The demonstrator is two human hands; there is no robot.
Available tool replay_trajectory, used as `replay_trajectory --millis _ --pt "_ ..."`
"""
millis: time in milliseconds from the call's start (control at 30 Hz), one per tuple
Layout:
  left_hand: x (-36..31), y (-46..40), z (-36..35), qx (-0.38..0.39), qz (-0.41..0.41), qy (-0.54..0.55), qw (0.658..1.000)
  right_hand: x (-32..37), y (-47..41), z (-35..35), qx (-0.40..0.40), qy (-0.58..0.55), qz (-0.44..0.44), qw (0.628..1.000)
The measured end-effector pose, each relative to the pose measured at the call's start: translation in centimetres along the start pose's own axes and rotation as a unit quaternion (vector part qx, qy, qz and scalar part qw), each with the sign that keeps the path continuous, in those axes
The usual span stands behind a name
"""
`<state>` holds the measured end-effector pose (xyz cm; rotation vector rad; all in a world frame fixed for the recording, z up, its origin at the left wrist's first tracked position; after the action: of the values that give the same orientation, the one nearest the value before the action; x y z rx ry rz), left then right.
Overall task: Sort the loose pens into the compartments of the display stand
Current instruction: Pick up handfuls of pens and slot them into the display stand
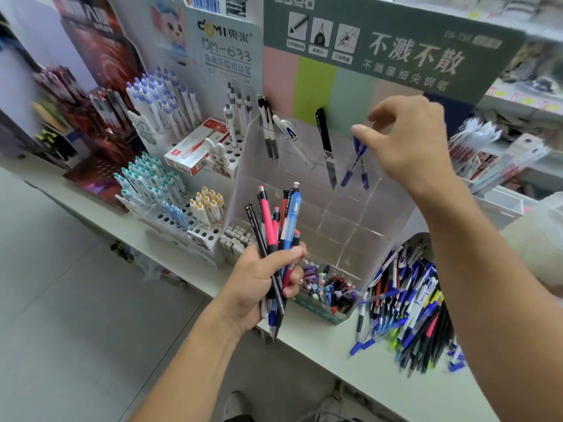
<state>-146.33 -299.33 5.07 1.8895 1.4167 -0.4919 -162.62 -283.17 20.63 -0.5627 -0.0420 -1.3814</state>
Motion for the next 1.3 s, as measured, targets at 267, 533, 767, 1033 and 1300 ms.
replay_trajectory --millis 267,533,767,1033,1300 --pt "-0.2 -0.6 -0.1 -0.015 -0.033 -0.141 0.989 2.8 8.1 -6.8 0.329 -0.307 -0.091 0.888" --pt "0.1 -1.1 1.3 -0.084 -0.011 0.038 0.996 1.3 8.6 -2.3 0.187 -0.386 -0.030 0.903" --pt "-0.6 -2.2 3.1 -0.122 -0.054 0.010 0.991 -0.4 8.2 5.2 -0.031 -0.341 0.053 0.938" --pt "-0.9 -0.6 9.1 -0.229 -0.085 -0.049 0.968 5.4 8.8 -5.8 -0.016 -0.200 0.114 0.973" --pt "-0.8 2.5 10.2 -0.210 -0.051 -0.032 0.976 11.7 5.5 -19.9 0.133 -0.044 0.149 0.979"
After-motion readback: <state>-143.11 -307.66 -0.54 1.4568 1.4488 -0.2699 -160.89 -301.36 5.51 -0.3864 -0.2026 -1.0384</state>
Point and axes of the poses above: each hand's wrist, its own y-axis away from the middle knuckle, its own z-axis out of the back of the hand, x = y × z, the point moved 8 cm from there along -y, towards the middle knuckle, and after that the axes turned 9 degrees about y, right-handed, at the moved point
